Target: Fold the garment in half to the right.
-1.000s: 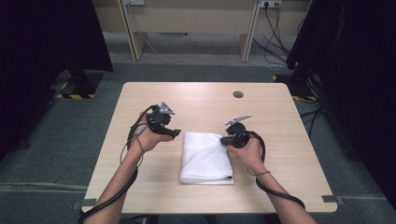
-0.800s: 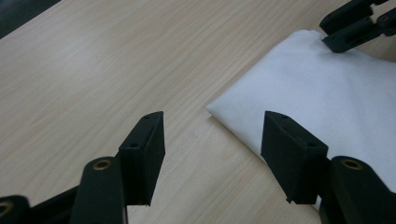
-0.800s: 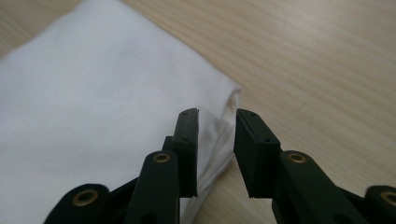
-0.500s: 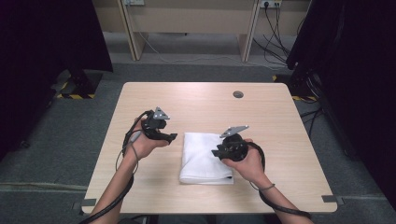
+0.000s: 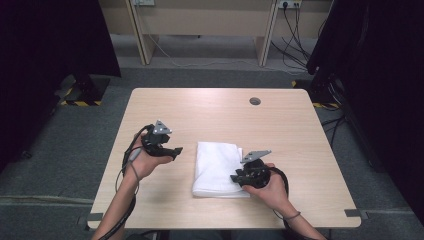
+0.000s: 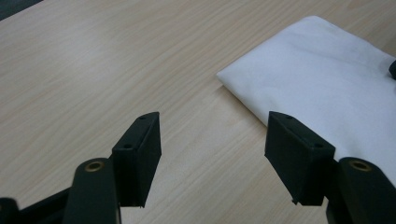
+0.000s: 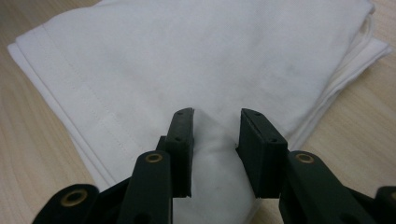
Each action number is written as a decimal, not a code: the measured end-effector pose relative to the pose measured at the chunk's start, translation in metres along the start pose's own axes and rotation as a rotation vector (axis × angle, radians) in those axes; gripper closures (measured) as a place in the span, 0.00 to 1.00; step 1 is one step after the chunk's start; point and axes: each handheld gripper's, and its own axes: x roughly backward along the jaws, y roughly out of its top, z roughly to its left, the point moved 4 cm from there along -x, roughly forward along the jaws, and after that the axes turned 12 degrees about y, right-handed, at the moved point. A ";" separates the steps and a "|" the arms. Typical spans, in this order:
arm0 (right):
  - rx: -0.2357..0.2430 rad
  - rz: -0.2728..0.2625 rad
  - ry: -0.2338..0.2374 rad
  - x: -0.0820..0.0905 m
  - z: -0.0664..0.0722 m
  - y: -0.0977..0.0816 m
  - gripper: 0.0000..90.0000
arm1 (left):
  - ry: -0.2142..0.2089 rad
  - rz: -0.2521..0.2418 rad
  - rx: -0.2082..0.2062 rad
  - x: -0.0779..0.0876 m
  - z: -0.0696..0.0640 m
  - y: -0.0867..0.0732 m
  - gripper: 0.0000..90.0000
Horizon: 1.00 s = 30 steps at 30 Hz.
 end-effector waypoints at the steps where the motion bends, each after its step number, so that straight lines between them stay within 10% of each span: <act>1: -0.007 -0.003 0.005 0.000 0.000 0.000 0.73 | 0.002 0.000 0.004 0.001 0.001 -0.002 0.39; 30: -0.036 -0.094 0.008 0.041 -0.014 -0.009 0.49 | 0.044 -0.070 0.070 0.019 -0.006 -0.026 0.27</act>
